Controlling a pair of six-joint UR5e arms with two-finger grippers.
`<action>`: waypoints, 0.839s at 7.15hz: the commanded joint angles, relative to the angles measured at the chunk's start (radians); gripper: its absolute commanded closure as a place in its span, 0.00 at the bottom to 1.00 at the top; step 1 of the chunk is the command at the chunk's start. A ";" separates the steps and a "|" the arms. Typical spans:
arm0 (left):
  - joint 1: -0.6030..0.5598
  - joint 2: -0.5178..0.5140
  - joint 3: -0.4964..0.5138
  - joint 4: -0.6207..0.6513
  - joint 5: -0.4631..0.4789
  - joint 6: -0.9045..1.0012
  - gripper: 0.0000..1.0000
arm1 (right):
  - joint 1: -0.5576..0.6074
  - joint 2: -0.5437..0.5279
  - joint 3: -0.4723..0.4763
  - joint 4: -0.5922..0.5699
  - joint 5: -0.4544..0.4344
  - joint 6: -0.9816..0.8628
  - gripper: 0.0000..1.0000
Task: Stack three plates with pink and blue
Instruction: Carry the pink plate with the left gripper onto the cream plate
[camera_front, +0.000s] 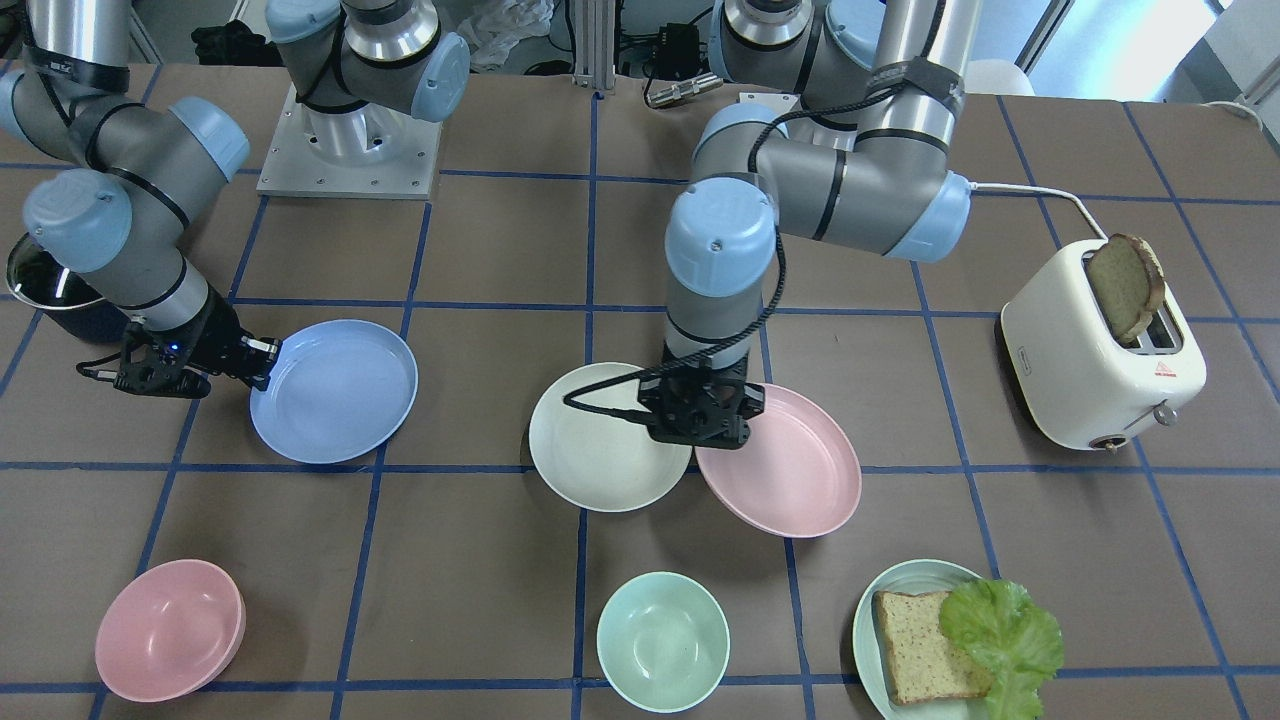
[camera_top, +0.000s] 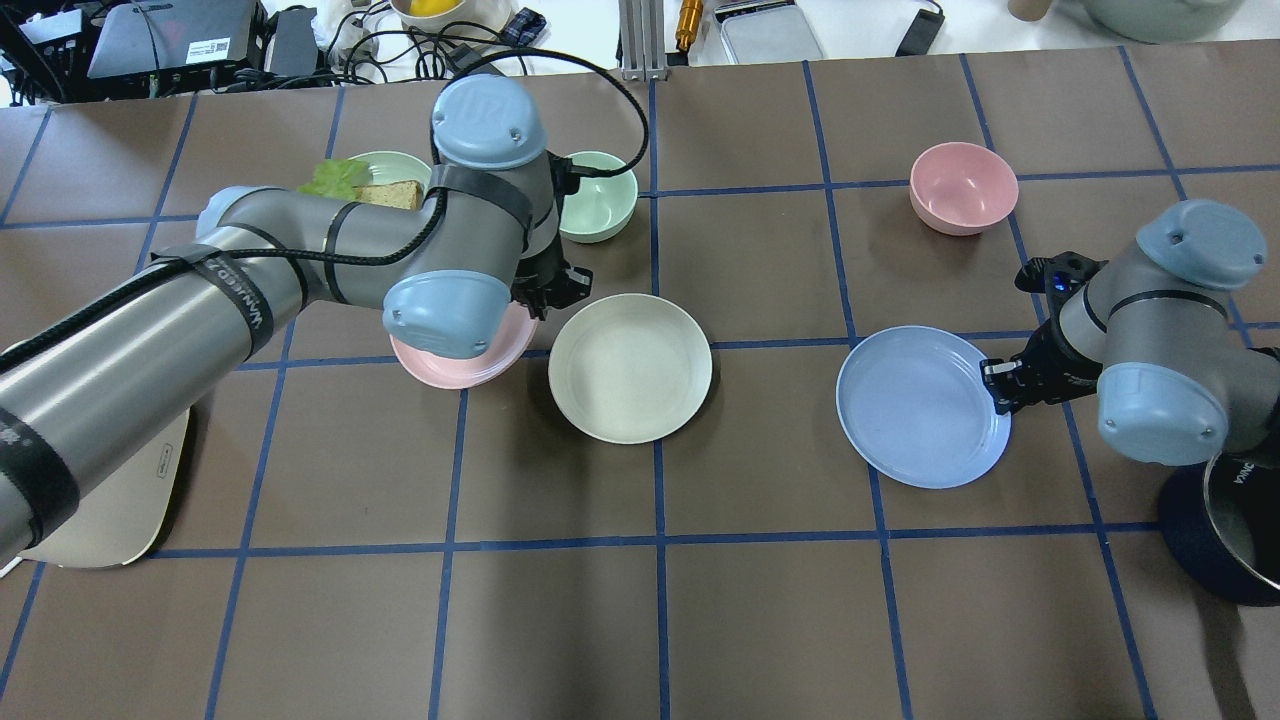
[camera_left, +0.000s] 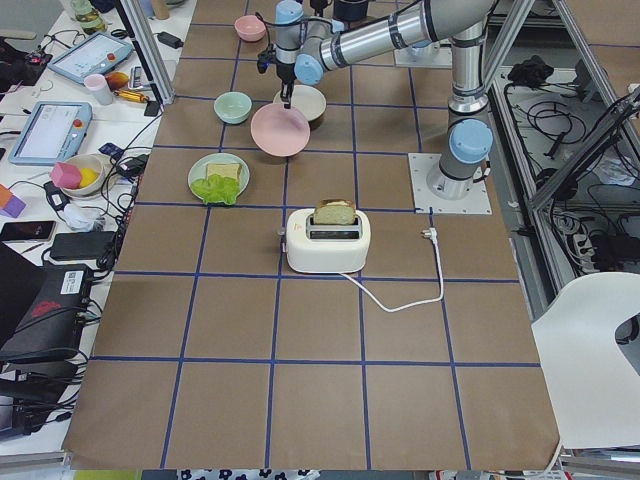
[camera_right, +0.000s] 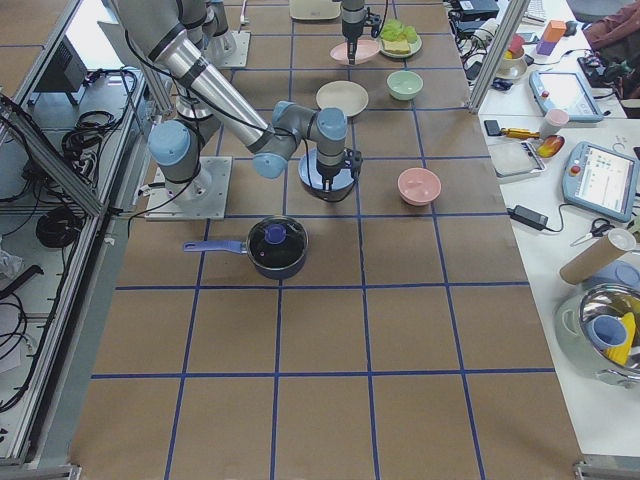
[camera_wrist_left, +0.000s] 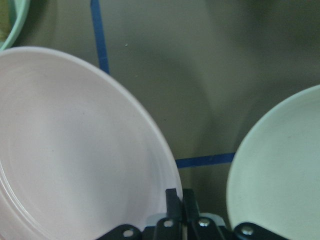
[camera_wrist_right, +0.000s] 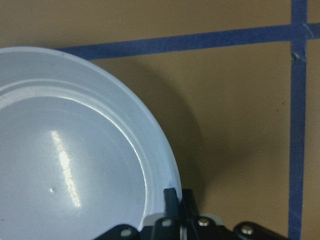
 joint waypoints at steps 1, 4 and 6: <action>-0.131 -0.065 0.098 -0.041 -0.023 -0.127 1.00 | 0.007 -0.031 -0.038 0.024 -0.002 0.005 1.00; -0.207 -0.117 0.139 -0.049 -0.051 -0.200 1.00 | 0.007 -0.031 -0.142 0.157 -0.004 0.007 1.00; -0.225 -0.139 0.153 -0.050 -0.049 -0.201 1.00 | 0.009 -0.025 -0.199 0.211 -0.004 0.010 1.00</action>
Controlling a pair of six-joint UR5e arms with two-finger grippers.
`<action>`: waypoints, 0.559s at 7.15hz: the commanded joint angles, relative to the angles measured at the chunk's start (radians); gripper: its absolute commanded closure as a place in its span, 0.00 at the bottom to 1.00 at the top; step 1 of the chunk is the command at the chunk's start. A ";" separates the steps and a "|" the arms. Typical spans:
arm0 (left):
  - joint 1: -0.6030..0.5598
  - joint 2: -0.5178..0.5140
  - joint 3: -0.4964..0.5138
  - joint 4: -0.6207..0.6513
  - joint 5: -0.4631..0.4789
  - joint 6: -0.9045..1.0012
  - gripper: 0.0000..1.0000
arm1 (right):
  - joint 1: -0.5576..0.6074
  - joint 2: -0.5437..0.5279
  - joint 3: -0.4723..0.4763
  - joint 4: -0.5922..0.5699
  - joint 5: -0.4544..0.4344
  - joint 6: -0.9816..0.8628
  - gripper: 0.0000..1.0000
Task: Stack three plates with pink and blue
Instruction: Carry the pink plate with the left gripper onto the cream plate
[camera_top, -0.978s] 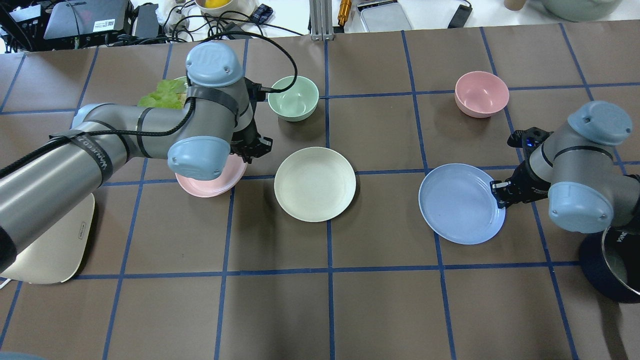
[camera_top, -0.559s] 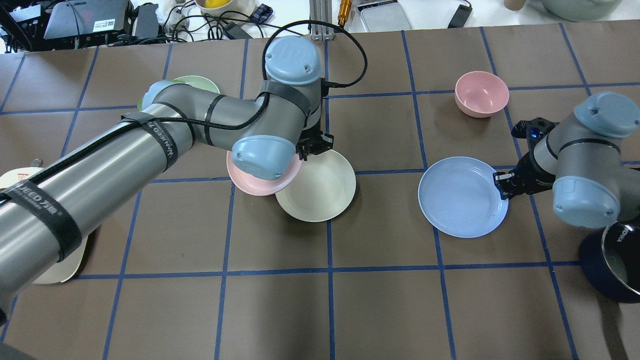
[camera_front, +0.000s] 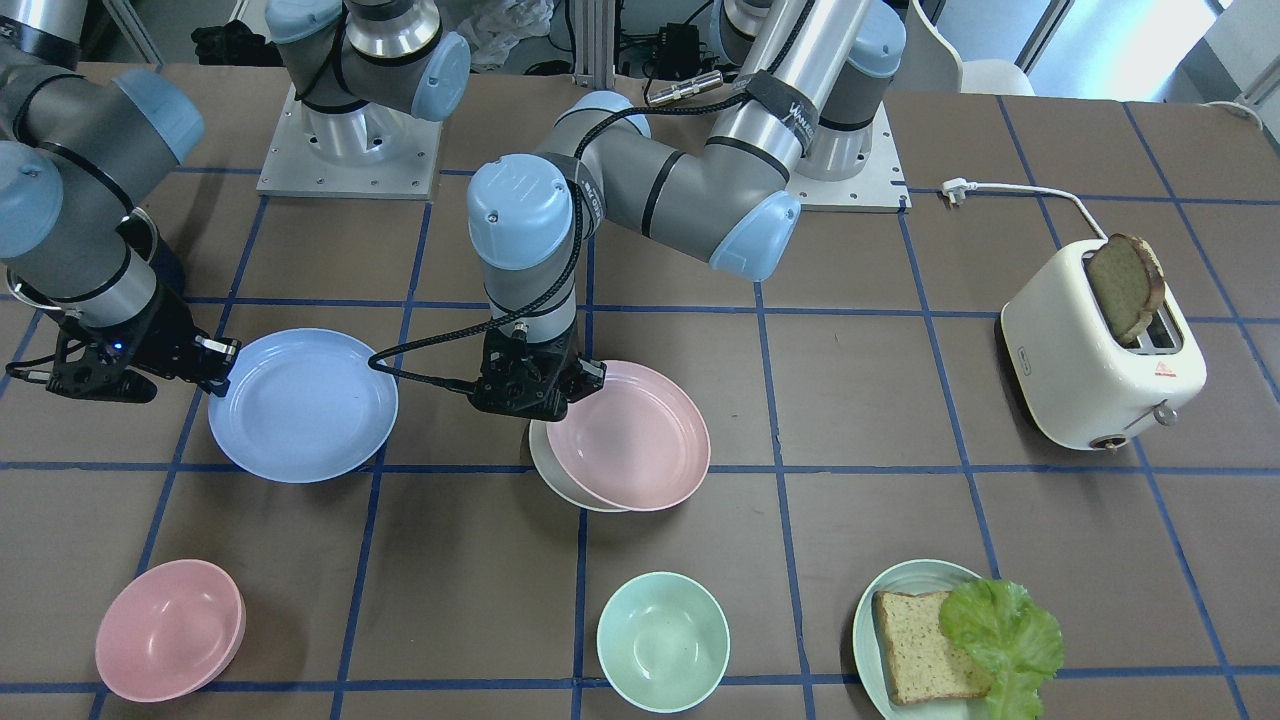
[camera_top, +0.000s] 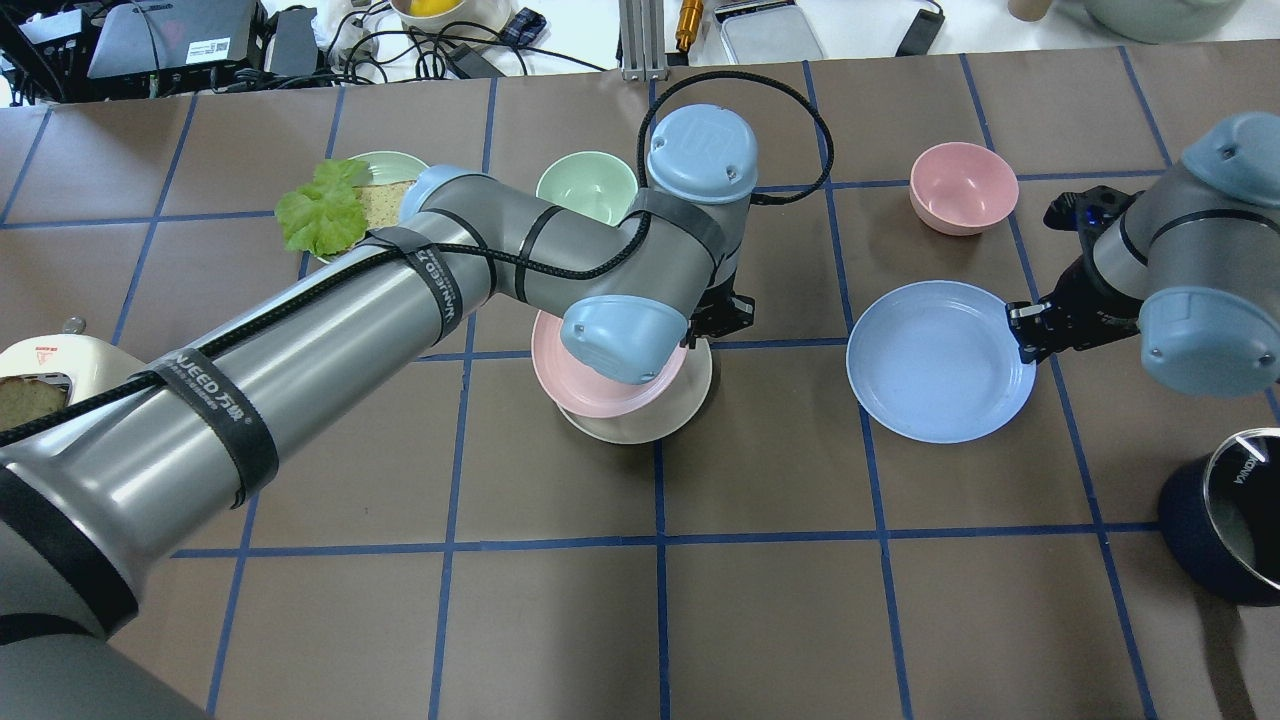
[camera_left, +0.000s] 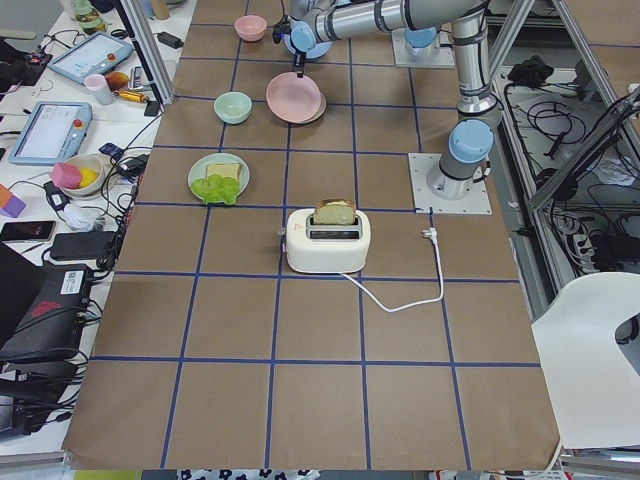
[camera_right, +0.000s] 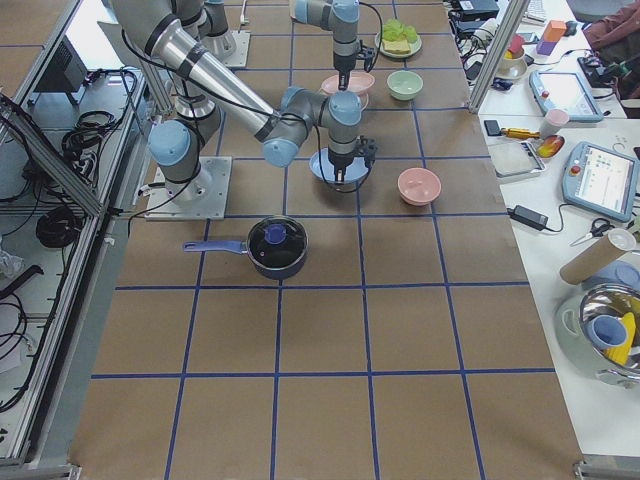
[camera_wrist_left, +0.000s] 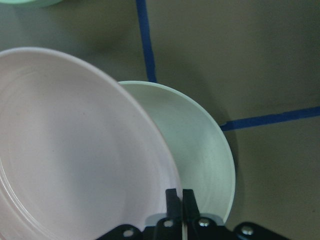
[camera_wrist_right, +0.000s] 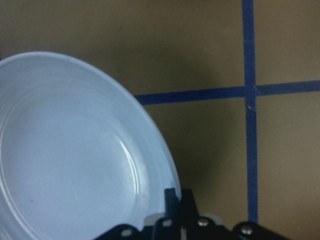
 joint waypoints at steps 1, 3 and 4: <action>-0.013 -0.024 0.008 0.001 0.000 -0.004 1.00 | 0.001 0.002 -0.060 0.061 0.000 0.004 1.00; -0.009 -0.027 0.010 0.015 0.003 0.000 0.00 | 0.016 0.002 -0.091 0.088 0.001 0.044 1.00; -0.001 -0.006 0.013 0.016 -0.002 -0.001 0.00 | 0.034 0.002 -0.108 0.086 0.000 0.050 1.00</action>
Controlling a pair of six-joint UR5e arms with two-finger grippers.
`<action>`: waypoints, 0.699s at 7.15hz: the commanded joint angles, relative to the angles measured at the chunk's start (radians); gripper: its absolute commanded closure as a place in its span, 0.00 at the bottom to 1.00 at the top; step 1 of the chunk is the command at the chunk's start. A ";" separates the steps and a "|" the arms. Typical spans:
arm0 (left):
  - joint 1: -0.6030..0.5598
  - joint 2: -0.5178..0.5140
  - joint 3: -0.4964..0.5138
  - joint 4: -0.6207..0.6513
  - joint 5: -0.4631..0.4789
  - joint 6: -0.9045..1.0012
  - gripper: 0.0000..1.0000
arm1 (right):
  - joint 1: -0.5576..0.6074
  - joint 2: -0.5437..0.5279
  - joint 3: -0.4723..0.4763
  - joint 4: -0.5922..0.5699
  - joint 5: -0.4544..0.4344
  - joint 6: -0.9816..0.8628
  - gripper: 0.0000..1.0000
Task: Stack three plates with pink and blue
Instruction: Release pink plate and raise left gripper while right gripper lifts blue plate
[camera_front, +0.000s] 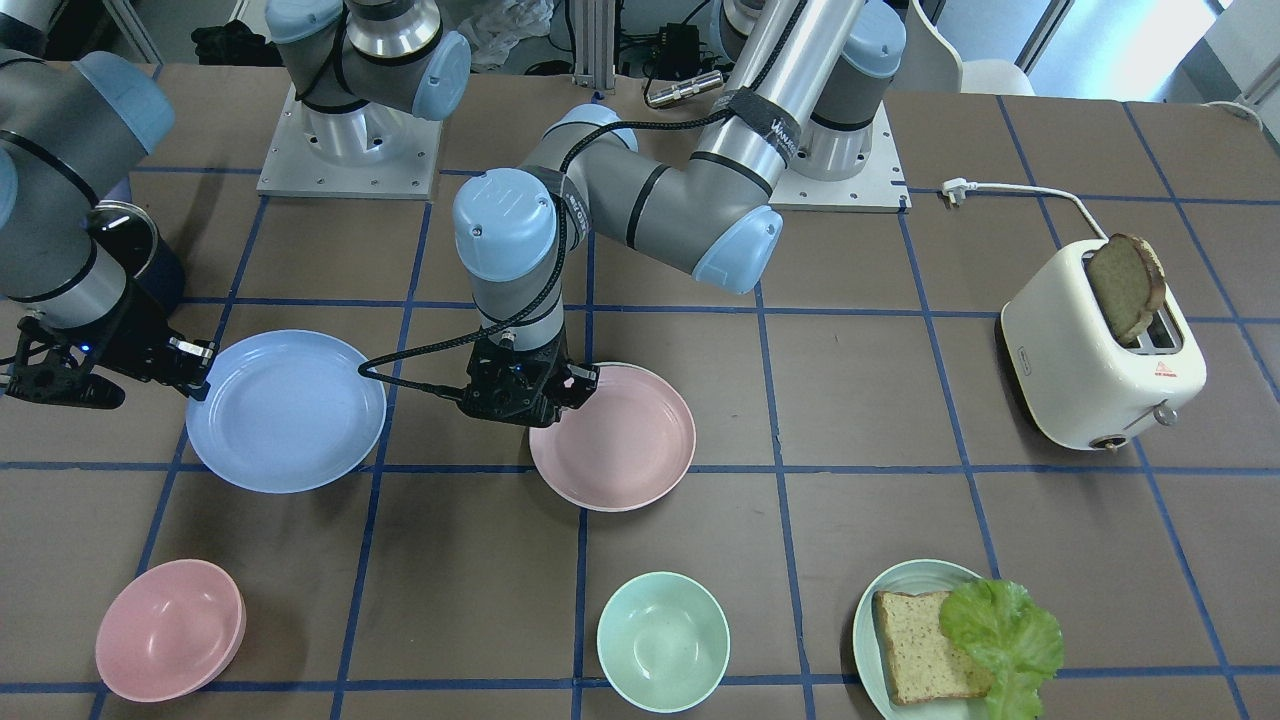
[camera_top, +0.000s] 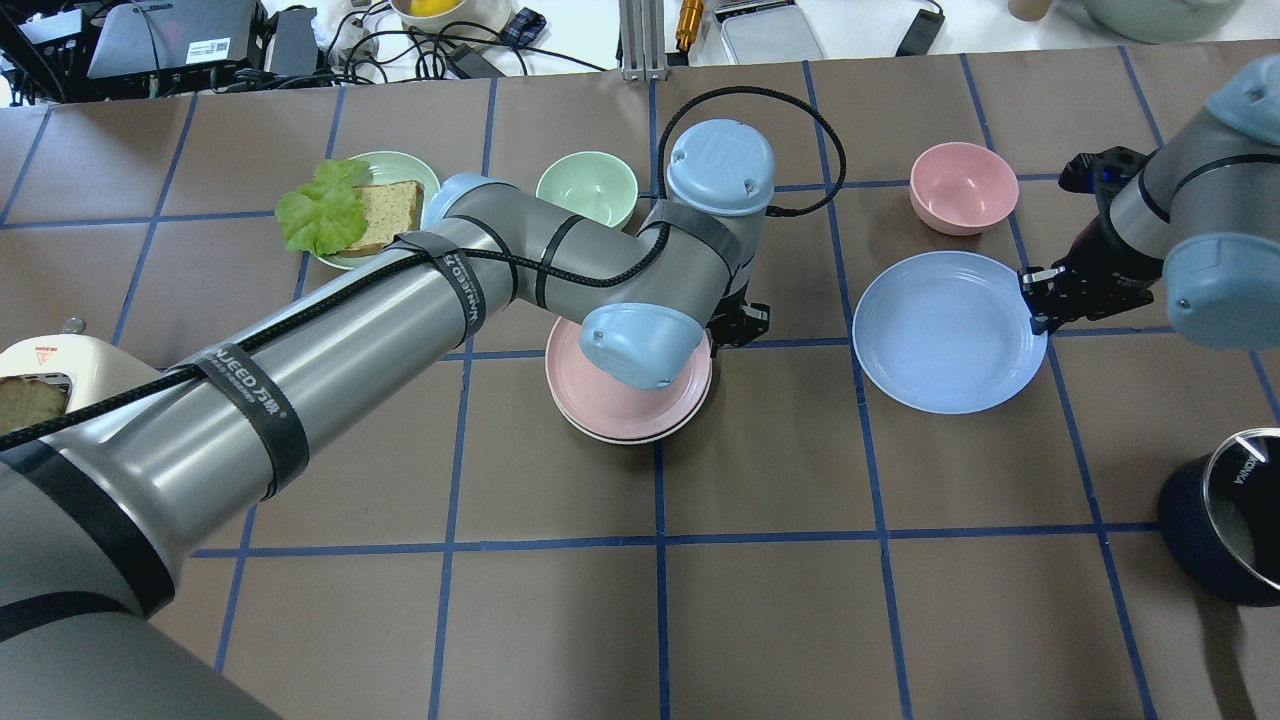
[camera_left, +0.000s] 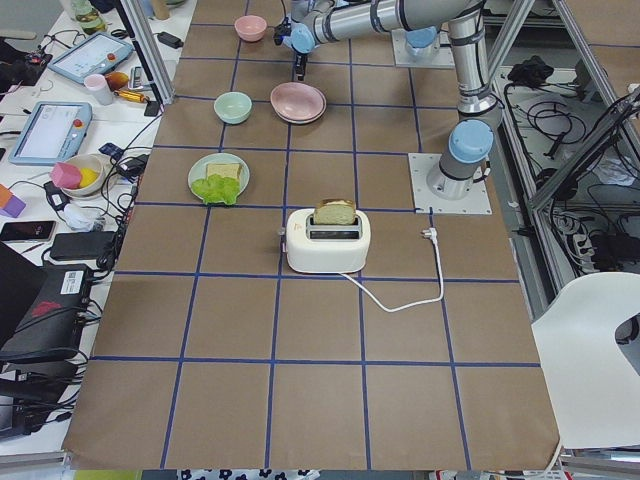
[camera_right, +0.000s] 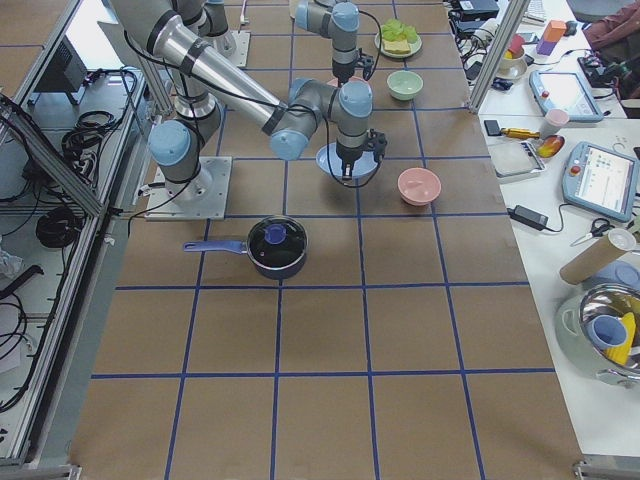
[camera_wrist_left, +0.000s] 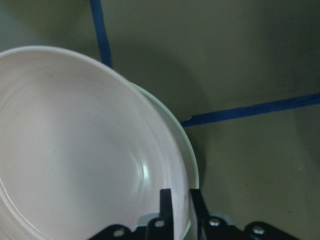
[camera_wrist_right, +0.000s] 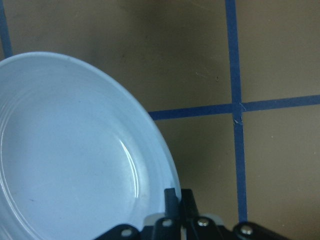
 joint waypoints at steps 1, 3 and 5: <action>0.037 0.048 0.017 -0.011 -0.003 0.000 0.00 | 0.046 0.000 -0.035 0.013 -0.011 0.065 1.00; 0.155 0.130 0.055 -0.133 -0.069 0.020 0.00 | 0.152 -0.005 -0.049 0.023 -0.019 0.209 1.00; 0.231 0.261 0.061 -0.427 -0.071 0.084 0.00 | 0.279 -0.009 -0.049 0.014 -0.007 0.409 1.00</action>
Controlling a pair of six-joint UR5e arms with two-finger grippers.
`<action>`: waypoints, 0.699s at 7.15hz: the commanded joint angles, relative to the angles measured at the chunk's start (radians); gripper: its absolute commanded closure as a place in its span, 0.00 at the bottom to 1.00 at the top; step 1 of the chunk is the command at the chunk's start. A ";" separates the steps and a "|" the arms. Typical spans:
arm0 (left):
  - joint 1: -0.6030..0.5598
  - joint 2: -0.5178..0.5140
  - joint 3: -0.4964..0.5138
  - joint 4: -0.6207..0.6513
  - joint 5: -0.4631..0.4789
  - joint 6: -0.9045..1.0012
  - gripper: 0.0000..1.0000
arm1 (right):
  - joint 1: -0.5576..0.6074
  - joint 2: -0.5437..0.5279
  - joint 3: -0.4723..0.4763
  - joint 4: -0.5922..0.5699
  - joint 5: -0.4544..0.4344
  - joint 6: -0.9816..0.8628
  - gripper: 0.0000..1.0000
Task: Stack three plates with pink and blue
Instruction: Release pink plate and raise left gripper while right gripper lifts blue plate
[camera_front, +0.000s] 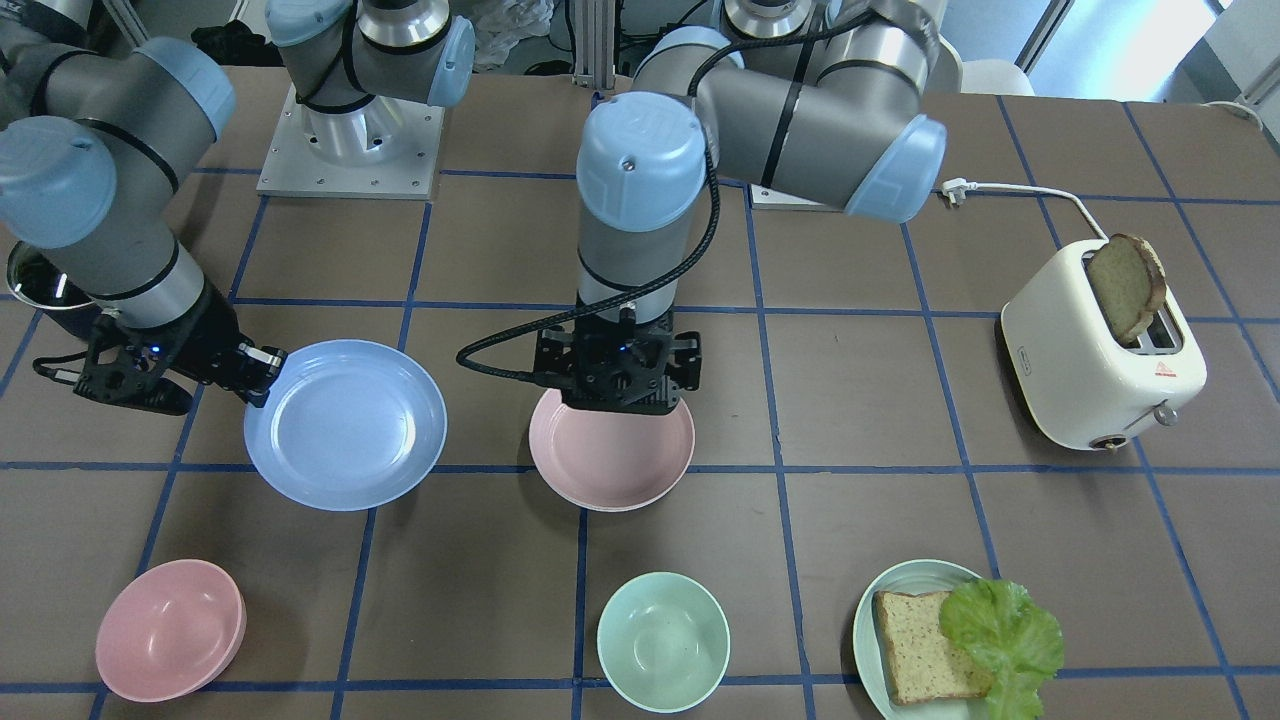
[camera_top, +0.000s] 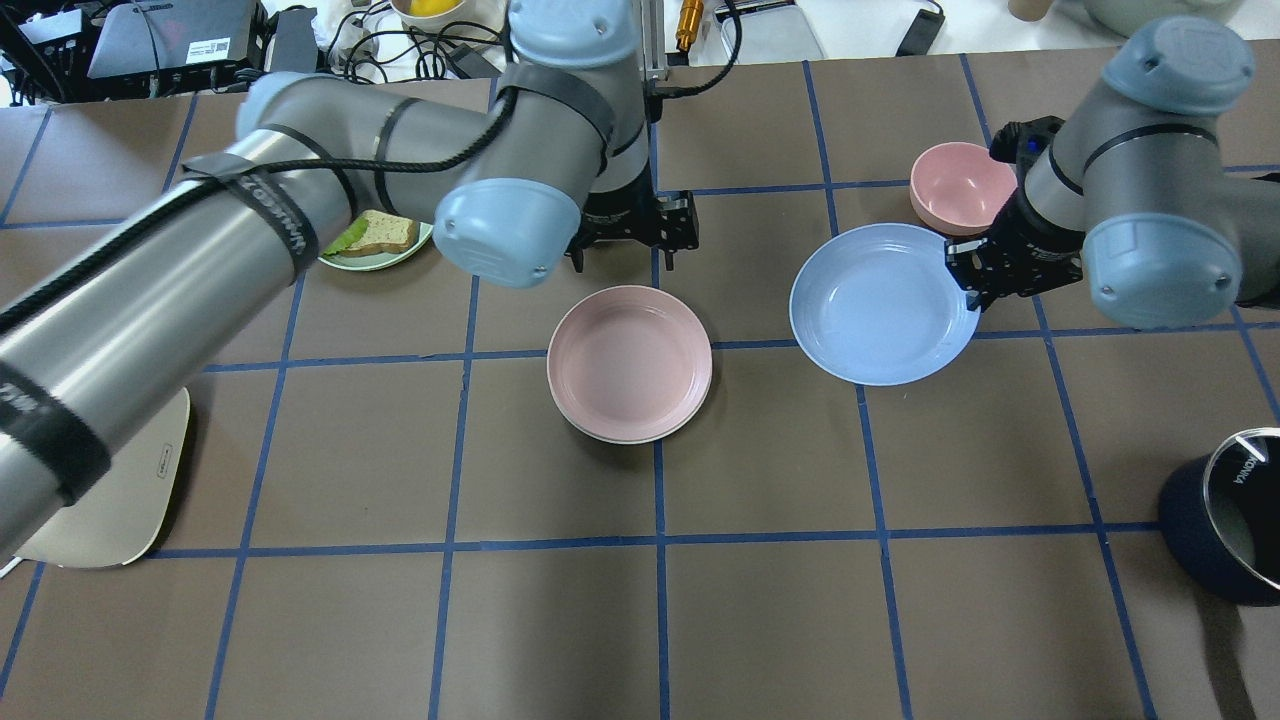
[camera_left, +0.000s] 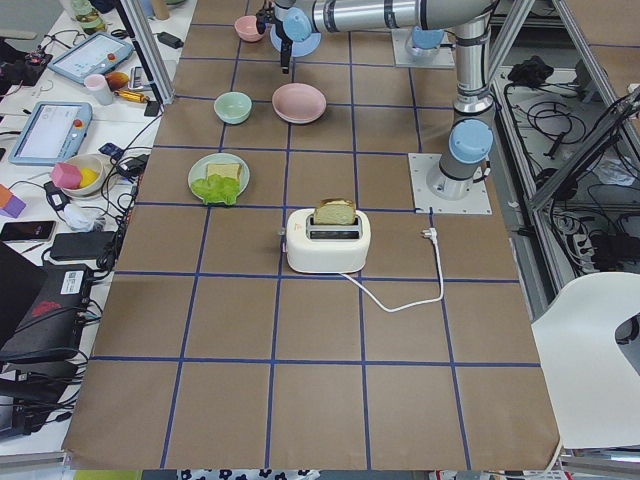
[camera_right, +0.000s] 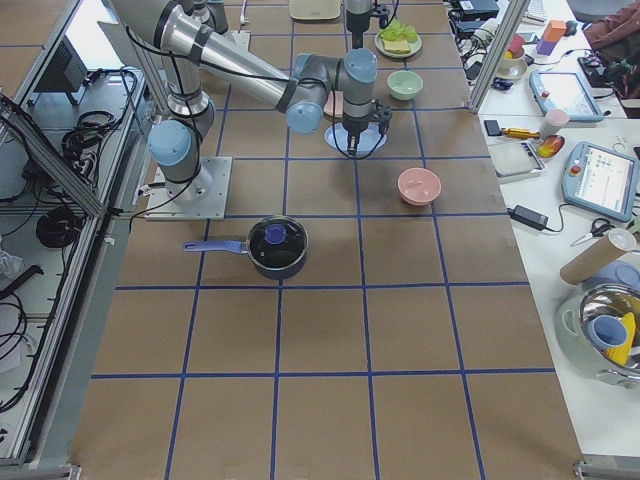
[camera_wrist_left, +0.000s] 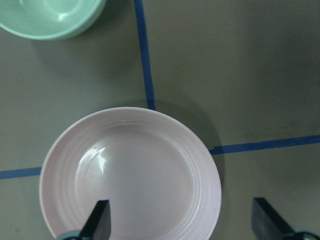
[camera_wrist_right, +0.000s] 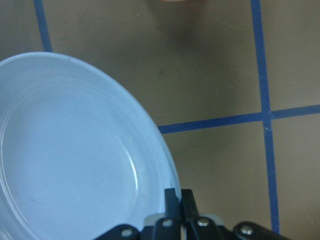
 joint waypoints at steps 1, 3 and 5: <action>0.074 0.150 0.002 -0.281 -0.005 0.075 0.00 | 0.151 -0.003 -0.003 -0.011 0.015 0.199 1.00; 0.140 0.262 0.010 -0.361 -0.016 0.133 0.00 | 0.273 -0.003 -0.008 -0.048 0.017 0.383 1.00; 0.161 0.302 0.013 -0.377 0.001 0.132 0.00 | 0.395 0.036 -0.013 -0.134 0.018 0.551 1.00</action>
